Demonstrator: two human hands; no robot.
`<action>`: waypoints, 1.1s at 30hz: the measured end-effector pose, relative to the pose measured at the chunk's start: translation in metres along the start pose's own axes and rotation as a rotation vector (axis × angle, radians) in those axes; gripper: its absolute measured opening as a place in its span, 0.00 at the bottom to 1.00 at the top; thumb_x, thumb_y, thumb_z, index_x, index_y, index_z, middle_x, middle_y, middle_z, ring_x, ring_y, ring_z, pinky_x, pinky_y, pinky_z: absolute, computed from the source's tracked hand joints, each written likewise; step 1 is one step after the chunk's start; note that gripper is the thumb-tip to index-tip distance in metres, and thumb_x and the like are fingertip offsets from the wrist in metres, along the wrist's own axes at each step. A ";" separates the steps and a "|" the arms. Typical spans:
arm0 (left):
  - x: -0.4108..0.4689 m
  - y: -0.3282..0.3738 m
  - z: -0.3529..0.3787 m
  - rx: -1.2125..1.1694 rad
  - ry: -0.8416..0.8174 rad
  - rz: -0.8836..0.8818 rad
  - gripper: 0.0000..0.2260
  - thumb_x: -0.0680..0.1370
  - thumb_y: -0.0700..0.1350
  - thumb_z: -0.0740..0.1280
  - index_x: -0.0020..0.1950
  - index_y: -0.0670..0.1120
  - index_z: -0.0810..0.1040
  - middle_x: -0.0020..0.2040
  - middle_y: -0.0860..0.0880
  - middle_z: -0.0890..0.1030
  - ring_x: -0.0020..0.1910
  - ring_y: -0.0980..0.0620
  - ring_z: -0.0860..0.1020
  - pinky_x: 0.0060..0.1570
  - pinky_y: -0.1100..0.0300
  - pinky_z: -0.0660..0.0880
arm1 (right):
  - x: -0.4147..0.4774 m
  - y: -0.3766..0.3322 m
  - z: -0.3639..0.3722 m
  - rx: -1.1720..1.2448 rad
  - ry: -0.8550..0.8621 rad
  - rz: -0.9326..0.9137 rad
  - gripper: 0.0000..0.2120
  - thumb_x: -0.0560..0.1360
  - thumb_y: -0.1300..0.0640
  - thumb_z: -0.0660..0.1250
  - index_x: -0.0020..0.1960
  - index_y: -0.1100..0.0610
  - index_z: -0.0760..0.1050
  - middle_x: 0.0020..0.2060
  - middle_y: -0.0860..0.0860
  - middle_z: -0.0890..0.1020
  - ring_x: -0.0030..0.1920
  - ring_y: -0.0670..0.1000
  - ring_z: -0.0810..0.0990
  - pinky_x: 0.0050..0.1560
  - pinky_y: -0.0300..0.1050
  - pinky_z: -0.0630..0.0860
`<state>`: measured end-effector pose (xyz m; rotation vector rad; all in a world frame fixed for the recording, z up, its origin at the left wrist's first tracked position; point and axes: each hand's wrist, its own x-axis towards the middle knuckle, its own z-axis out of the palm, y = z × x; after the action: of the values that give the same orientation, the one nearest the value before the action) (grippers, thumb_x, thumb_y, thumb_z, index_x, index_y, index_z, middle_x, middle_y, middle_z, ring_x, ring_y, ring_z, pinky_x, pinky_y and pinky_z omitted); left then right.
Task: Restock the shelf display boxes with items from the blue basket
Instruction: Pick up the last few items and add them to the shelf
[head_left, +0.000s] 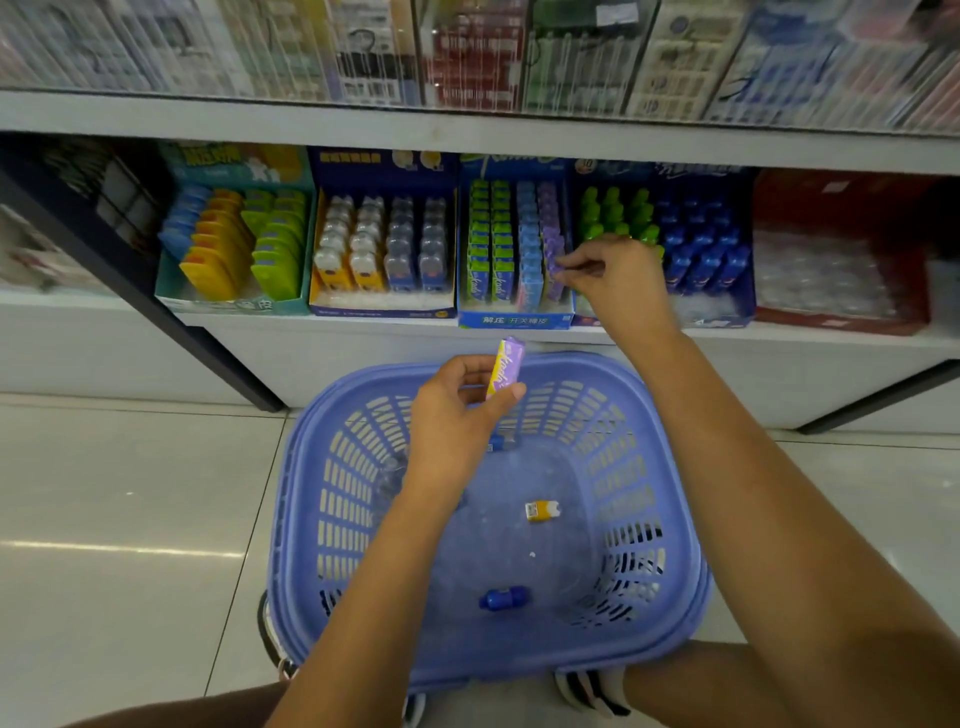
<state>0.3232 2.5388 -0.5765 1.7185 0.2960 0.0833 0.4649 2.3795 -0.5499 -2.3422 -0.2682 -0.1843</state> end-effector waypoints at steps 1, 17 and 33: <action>0.000 0.001 0.000 -0.008 -0.002 0.007 0.08 0.72 0.43 0.74 0.47 0.53 0.77 0.43 0.58 0.82 0.42 0.64 0.80 0.42 0.73 0.75 | -0.002 -0.001 0.000 -0.015 0.005 0.003 0.10 0.71 0.63 0.72 0.51 0.62 0.82 0.49 0.58 0.82 0.43 0.51 0.80 0.49 0.37 0.75; 0.036 0.025 0.008 0.376 -0.089 0.274 0.19 0.79 0.46 0.65 0.70 0.47 0.70 0.65 0.50 0.76 0.63 0.55 0.73 0.60 0.68 0.66 | -0.050 -0.023 -0.019 0.461 0.095 0.086 0.07 0.70 0.61 0.73 0.47 0.53 0.79 0.40 0.44 0.83 0.40 0.40 0.81 0.45 0.31 0.77; 0.056 0.006 0.003 1.015 -0.317 0.411 0.30 0.80 0.48 0.62 0.78 0.45 0.53 0.78 0.47 0.57 0.76 0.48 0.54 0.73 0.58 0.55 | -0.010 0.001 -0.003 -0.039 -0.052 -0.039 0.07 0.72 0.60 0.72 0.50 0.59 0.81 0.43 0.52 0.83 0.39 0.44 0.77 0.45 0.34 0.75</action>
<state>0.3787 2.5486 -0.5772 2.7368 -0.3269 -0.0554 0.4548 2.3753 -0.5501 -2.3838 -0.3390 -0.1495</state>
